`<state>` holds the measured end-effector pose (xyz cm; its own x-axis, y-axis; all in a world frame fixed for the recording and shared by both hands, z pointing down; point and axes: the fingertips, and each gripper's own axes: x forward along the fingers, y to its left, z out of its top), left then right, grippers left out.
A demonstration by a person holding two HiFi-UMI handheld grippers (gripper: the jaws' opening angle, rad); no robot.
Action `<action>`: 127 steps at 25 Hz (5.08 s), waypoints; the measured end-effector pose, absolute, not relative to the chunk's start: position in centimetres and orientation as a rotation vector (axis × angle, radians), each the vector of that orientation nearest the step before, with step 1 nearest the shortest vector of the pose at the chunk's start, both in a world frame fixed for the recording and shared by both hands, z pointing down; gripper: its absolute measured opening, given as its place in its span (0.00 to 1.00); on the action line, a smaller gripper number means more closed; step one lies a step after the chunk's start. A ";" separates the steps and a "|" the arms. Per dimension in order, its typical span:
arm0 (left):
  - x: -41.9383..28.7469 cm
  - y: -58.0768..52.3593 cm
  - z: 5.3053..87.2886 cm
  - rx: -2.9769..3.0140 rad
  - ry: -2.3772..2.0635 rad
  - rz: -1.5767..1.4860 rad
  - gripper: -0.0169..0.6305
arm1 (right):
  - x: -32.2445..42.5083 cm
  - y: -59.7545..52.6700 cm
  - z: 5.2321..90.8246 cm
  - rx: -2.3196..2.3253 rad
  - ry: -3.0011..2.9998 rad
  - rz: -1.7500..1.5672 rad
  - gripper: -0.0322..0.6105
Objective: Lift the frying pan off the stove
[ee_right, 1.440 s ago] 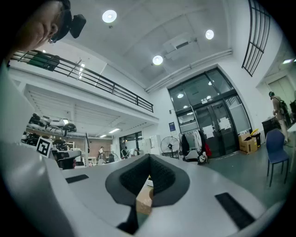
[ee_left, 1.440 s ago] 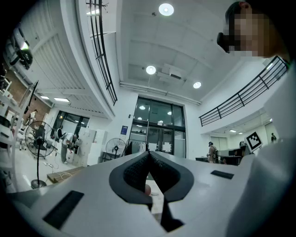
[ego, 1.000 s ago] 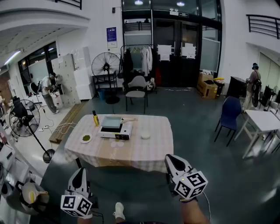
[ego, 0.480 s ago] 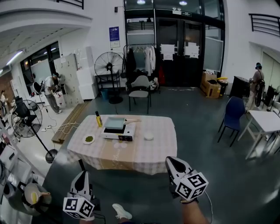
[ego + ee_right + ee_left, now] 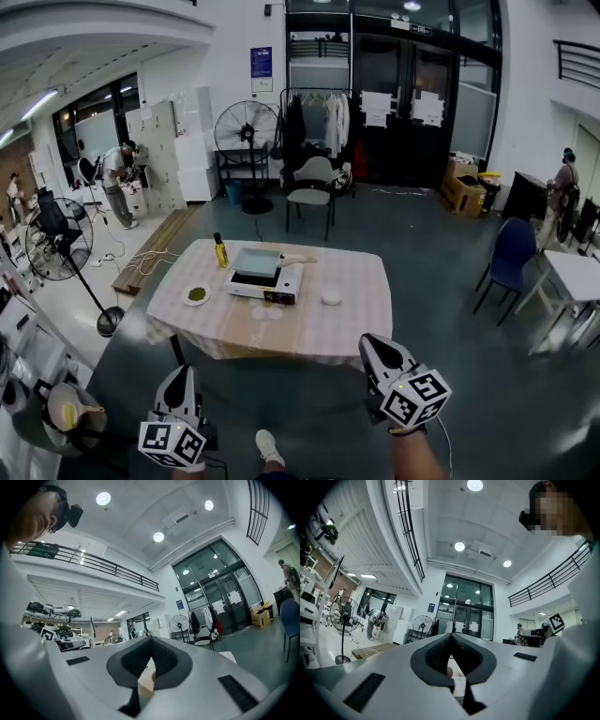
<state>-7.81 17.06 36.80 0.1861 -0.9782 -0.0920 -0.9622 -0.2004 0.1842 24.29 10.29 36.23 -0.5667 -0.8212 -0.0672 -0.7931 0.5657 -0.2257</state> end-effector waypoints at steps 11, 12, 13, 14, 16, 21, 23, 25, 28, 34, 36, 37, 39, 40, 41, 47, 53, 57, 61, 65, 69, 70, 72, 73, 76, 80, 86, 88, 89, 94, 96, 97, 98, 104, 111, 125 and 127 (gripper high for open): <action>-13.9 3.6 35.0 2.397 -1.888 -0.290 0.06 | 17.3 -3.5 31.8 -1.379 2.624 -0.181 0.06; -14.9 2.3 35.0 2.403 -1.880 -0.292 0.06 | 16.3 -4.8 31.5 -1.378 2.614 -0.179 0.06; -15.9 1.0 34.9 2.407 -1.872 -0.298 0.06 | 15.3 -6.1 31.1 -1.376 2.598 -0.173 0.06; -16.7 -0.4 34.9 2.411 -1.864 -0.307 0.06 | 14.4 -7.3 30.7 -1.376 2.578 -0.163 0.06; -18.4 -2.9 35.0 2.414 -1.847 -0.323 0.06 | 12.9 -9.7 29.8 -1.389 2.542 -0.142 0.06; -21.7 -8.2 34.8 2.427 -1.805 -0.305 0.06 | 8.9 -15.1 28.6 -1.435 2.531 -0.101 0.06; -22.9 -10.0 34.5 2.434 -1.794 -0.301 0.06 | 7.6 -16.9 28.6 -1.451 2.529 -0.117 0.06; -24.0 -11.6 34.6 2.450 -1.789 -0.289 0.06 | 6.4 -18.5 29.3 -1.459 2.536 -0.132 0.06; -24.9 -14.0 35.0 2.468 -1.779 -0.272 0.06 | 5.4 -20.6 30.7 -1.466 2.549 -0.166 0.06; -24.5 -18.5 35.5 2.463 -1.756 -0.266 0.06 | 5.3 -24.9 32.1 -1.469 2.593 -0.186 0.06; -24.1 -20.0 35.9 2.464 -1.756 -0.262 0.06 | 5.4 -26.4 32.1 -1.452 2.603 -0.166 0.06; -23.8 -20.7 35.9 2.463 -1.761 -0.260 0.06 | 5.4 -27.2 32.0 -1.437 2.612 -0.147 0.06; -23.1 -22.1 36.0 2.455 -1.769 -0.267 0.06 | 5.5 -28.7 31.8 -1.391 2.644 -0.095 0.06; -22.7 -22.7 36.0 2.448 -1.771 -0.271 0.06 | 5.5 -29.3 31.8 -1.359 2.667 -0.071 0.07; -22.2 -23.2 35.9 2.443 -1.770 -0.274 0.06 | 5.4 -29.9 31.7 -1.318 2.697 -0.054 0.12; -20.8 -25.5 36.0 2.451 -1.783 -0.290 0.06 | 3.9 -32.6 33.1 -1.065 2.891 0.018 0.71; -19.9 -26.4 37.8 2.433 -1.771 -0.264 0.06 | 3.4 -35.4 37.7 -0.945 3.156 0.067 0.93; -18.8 -26.8 39.2 2.425 -1.742 -0.229 0.06 | 3.1 -37.3 41.9 -0.872 3.315 0.038 0.93; -17.4 -27.5 40.5 2.415 -1.712 -0.215 0.06 | 3.0 -39.6 46.8 -0.811 3.494 0.027 0.93; -15.5 -28.5 41.4 2.415 -1.679 -0.204 0.06 | 2.8 -41.6 50.7 -0.745 3.642 0.058 0.93; -14.3 -29.6 42.0 2.406 -1.674 -0.197 0.06 | 3.0 -43.9 53.7 -0.616 3.738 -0.022 0.93; -14.1 -29.8 42.1 2.405 -1.676 -0.192 0.06 | 3.1 -44.7 54.4 -0.591 3.751 -0.056 0.93; -13.6 -30.3 42.6 2.388 -1.683 -0.180 0.06 | 3.2 -46.4 55.8 -0.557 3.780 -0.115 0.93; -13.5 -30.5 43.0 2.374 -1.687 -0.176 0.06 | 3.3 -47.2 56.6 -0.544 3.799 -0.139 0.93; -13.3 -31.1 44.1 2.325 -1.702 -0.162 0.06 | 3.5 -49.1 59.5 -0.473 3.885 -0.204 0.91; -13.9 -32.2 44.8 2.280 -1.735 -0.150 0.06 | 3.4 -51.1 63.2 -0.367 3.983 -0.273 0.90; -14.4 -34.5 45.0 2.250 -1.808 -0.095 0.06 | 3.0 -54.6 66.9 -0.299 4.046 -0.342 0.88; -14.6 -35.6 44.9 2.251 -1.829 -0.078 0.06 | 2.8 -55.1 68.1 -0.258 4.068 -0.366 0.87; -14.6 -36.2 44.8 2.250 -1.837 -0.073 0.06 | 2.7 -55.4 68.7 -0.237 4.077 -0.381 0.86; -14.3 -38.3 44.9 2.246 -1.853 -0.044 0.06 | 2.4 -56.6 71.7 -0.122 4.122 -0.517 0.83; -14.1 -38.6 45.2 2.237 -1.854 -0.023 0.06 | 2.3 -57.0 72.7 -0.079 4.149 -0.565 0.81; -14.1 -38.7 45.3 2.231 -1.854 -0.016 0.06 | 2.2 -57.2 73.0 -0.064 4.164 -0.581 0.81; -14.1 -38.7 45.4 2.224 -1.854 -0.012 0.06 | 2.2 -57.4 73.3 -0.058 4.179 -0.584 0.80; -14.6 -38.7 46.2 2.189 -1.860 -0.009 0.06 | 1.6 -57.4 74.7 -0.018 4.249 -0.617 0.67; -15.6 -38.1 46.7 2.165 -1.875 -0.019 0.06 | 2.0 -57.3 76.2 -0.050 4.396 -0.376 0.33; -17.6 -35.3 45.6 2.189 -1.865 -0.066 0.06 | 2.4 -55.3 74.6 -0.504 4.290 -0.556 0.32; -18.2 -34.5 45.0 2.205 -1.864 -0.077 0.06 | 2.0 -54.3 73.6 -0.590 4.235 -0.602 0.32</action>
<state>-18.23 -34.55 45.03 0.1788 -0.9764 0.1213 -0.9631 -0.1485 0.2247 2.03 -54.30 73.60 -0.3584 -0.0569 0.9318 -0.3143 0.9472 -0.0631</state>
